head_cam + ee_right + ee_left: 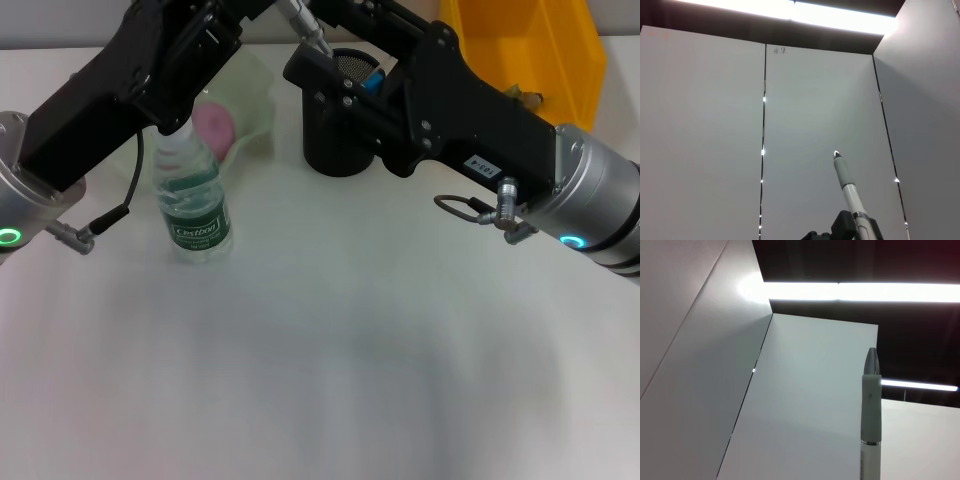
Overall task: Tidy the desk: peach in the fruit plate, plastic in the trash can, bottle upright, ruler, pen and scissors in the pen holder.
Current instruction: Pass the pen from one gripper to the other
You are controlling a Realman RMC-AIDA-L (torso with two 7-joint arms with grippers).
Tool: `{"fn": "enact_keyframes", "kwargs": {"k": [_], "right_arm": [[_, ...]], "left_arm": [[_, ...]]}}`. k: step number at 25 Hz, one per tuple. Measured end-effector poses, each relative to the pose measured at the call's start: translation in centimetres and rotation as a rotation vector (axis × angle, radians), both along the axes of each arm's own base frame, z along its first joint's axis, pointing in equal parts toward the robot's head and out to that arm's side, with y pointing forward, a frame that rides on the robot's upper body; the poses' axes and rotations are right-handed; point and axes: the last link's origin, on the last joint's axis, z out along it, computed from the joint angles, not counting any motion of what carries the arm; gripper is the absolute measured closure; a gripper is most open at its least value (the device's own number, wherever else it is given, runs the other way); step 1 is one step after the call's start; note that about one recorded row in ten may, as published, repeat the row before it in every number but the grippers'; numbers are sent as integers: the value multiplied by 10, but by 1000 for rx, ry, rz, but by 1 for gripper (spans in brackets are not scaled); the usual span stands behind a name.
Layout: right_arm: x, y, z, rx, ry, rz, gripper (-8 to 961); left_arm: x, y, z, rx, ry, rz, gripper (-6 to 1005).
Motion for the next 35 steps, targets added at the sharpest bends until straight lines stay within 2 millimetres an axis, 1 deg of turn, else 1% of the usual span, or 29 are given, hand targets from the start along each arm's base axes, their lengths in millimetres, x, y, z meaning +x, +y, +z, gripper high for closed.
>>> {"fn": "enact_keyframes", "kwargs": {"k": [20, 35], "right_arm": [[-3, 0, 0, -4, 7, 9, 453], [-6, 0, -2, -10, -5, 30, 501]], "left_arm": [[0, -1, 0, -3, 2, -6, 721], [0, 0, 1, -3, 3, -6, 715]]}}
